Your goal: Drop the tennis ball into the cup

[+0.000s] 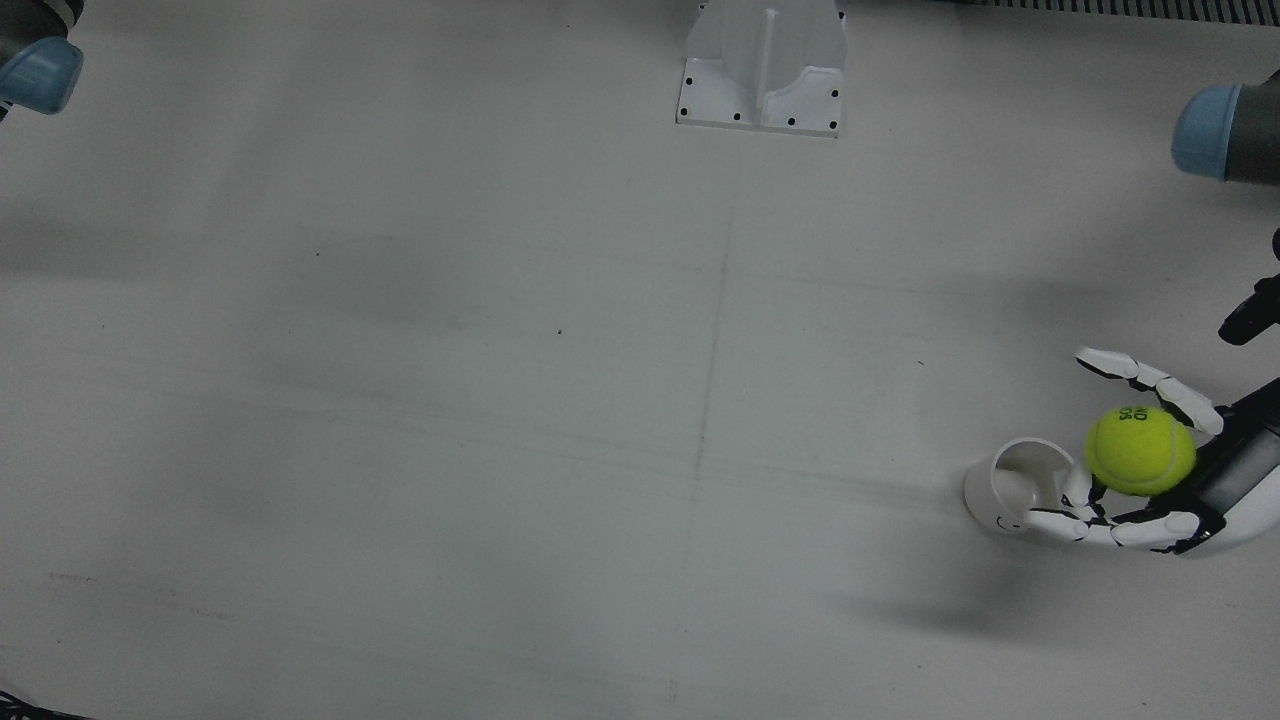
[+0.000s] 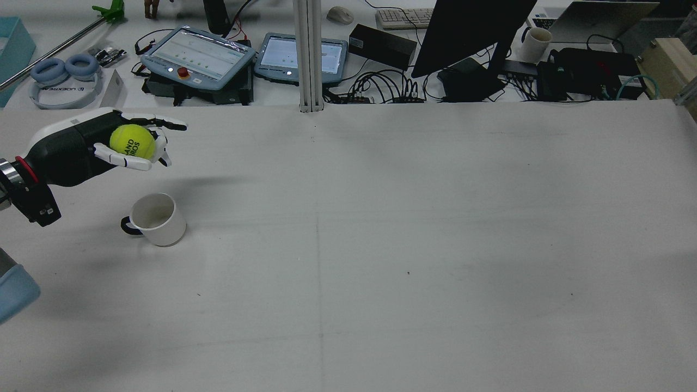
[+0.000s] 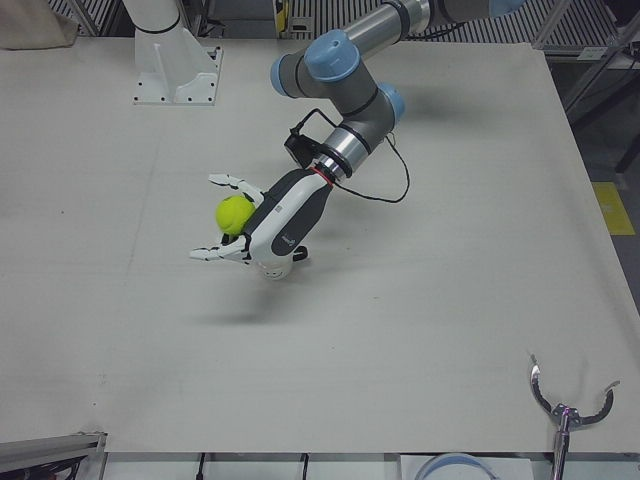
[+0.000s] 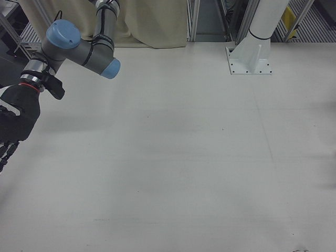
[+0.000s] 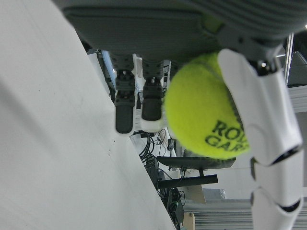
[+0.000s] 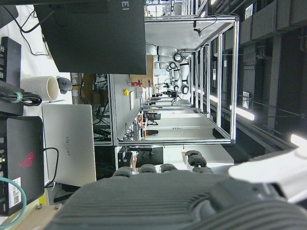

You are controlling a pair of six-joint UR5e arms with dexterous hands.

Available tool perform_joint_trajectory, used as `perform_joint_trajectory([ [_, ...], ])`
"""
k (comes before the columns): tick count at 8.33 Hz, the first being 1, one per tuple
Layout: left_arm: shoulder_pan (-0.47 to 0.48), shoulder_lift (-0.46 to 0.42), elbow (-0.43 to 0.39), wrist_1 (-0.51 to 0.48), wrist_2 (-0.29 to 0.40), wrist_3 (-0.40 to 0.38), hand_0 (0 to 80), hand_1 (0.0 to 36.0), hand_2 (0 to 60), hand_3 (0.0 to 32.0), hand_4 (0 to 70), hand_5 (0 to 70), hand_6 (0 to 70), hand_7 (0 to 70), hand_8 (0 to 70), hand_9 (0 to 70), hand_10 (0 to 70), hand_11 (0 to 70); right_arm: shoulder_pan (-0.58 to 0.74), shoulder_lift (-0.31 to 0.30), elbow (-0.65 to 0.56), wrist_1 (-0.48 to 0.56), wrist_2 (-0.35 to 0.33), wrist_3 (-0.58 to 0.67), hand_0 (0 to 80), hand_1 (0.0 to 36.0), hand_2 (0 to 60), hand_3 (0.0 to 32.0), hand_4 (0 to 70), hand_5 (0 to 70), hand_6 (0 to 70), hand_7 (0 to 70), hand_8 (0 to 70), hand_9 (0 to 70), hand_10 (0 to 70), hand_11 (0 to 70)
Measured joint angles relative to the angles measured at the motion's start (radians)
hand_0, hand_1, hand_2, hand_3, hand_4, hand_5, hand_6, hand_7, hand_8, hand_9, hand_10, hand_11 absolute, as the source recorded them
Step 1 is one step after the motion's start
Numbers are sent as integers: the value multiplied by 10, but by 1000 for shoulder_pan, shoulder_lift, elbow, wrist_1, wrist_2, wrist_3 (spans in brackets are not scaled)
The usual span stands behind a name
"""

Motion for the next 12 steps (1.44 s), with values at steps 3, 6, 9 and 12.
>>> perform_joint_trajectory([
  [3, 3, 2, -1, -4, -35, 7, 424, 137, 132, 0, 72, 3, 7, 138, 0, 13, 0, 0, 0, 0, 0, 0, 0, 0, 0, 0, 0, 0, 0, 0, 0, 0, 0, 0, 0, 0],
  [6, 3, 7, -17, -10, -59, 7, 415, 142, 139, 0, 30, 1, 1, 114, 0, 8, 0, 0, 0, 0, 0, 0, 0, 0, 0, 0, 0, 0, 0, 0, 0, 0, 0, 0, 0, 0],
  [9, 3, 9, -23, -12, -60, 3, 400, 142, 163, 0, 12, 0, 0, 108, 0, 7, 0, 0, 0, -1, 0, 0, 0, 0, 0, 0, 0, 0, 0, 0, 0, 0, 0, 0, 0, 0],
  [12, -2, 9, -49, -4, -61, -16, 437, 172, 178, 0, 0, 1, 1, 91, 0, 4, 0, 0, 2, -1, 1, 0, 0, 0, 0, 0, 0, 0, 0, 0, 0, 0, 0, 0, 0, 0],
])
